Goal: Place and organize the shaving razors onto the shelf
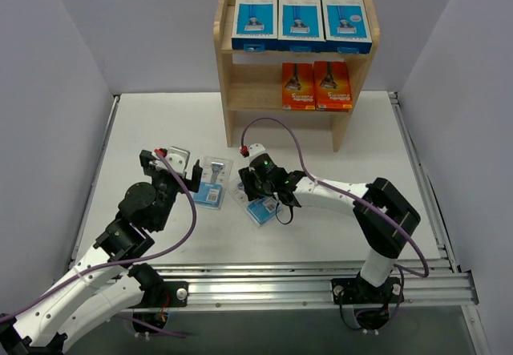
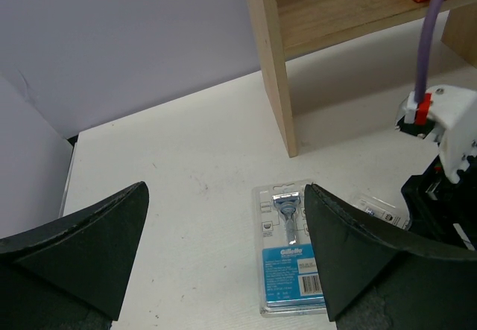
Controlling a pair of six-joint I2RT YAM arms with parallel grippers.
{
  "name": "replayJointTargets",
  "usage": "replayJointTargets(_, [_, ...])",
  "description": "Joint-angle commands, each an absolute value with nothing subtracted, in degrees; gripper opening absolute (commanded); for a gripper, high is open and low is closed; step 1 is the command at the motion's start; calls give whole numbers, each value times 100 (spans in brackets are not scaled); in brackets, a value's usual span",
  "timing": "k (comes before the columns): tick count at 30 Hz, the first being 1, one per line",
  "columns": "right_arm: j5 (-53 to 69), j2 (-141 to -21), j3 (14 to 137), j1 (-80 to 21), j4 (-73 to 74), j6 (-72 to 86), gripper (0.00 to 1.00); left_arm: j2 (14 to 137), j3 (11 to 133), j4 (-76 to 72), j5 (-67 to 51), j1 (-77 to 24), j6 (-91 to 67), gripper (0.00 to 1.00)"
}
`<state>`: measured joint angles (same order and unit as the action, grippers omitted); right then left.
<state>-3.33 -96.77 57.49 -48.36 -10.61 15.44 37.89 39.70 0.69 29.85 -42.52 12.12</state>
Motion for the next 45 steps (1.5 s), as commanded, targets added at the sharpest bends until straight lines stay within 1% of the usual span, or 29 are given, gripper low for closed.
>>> replayJointTargets(1, [-53,-10010,6073,-4746,-791,1143,43,3691,4192,-44,3024,-4219,1204,94])
replayJointTargets(6, [123,-10466,6275,-4694,-703,976,40,3665,4201,-26,2936,-4219,1204,94])
replayJointTargets(11, [465,-10757,6433,-4658,-493,704,39,3639,4201,-26,2900,-4227,1195,94])
replayJointTargets(13, [536,-10845,6530,-4667,-300,581,31,3621,4192,-26,2900,-4228,1195,94])
replayJointTargets(14, [562,-10872,6574,-4676,-221,458,25,3621,4201,-26,2909,-4228,1187,94])
replayJointTargets(16, [632,-10942,6731,-4676,86,309,19,3612,4201,-26,2909,-4228,1187,94])
replayJointTargets(17, [694,-10951,6811,-4684,279,221,8,3604,4201,-26,2918,-4228,1187,94])
replayJointTargets(18, [694,-10969,6890,-4711,429,72,3,3604,4201,-26,2918,-4228,1187,94])
replayJointTargets(19, [712,-10969,6943,-4746,674,-139,0,3595,4201,-26,2927,-4219,1187,94])
replayJointTargets(25, [1159,-10662,7066,-4869,1168,-974,0,3542,4192,-26,2918,-4227,1178,94])
replayJointTargets(31, [1713,-9977,6698,-4913,1064,-1915,0,3489,4192,-26,2979,-4219,1169,94])
replayJointTargets(36, [1916,-9458,6504,-4931,1081,-2785,0,3428,4175,-53,3059,-4228,1178,94])
replayJointTargets(42, [2267,-9351,6495,-4966,1580,-3821,0,3384,4166,-62,3120,-4228,1187,94])
replayJointTargets(43, [2302,-9352,6504,-4975,1669,-3936,3,3375,4166,-70,3146,-4228,1195,94])
replayJointTargets(44, [2338,-9352,6521,-4983,1731,-4033,15,3358,4157,-79,3155,-4228,1204,94])
replayJointTargets(45, [2399,-9334,6530,-4983,1792,-4112,22,3357,4157,-88,3164,-4219,1204,94])
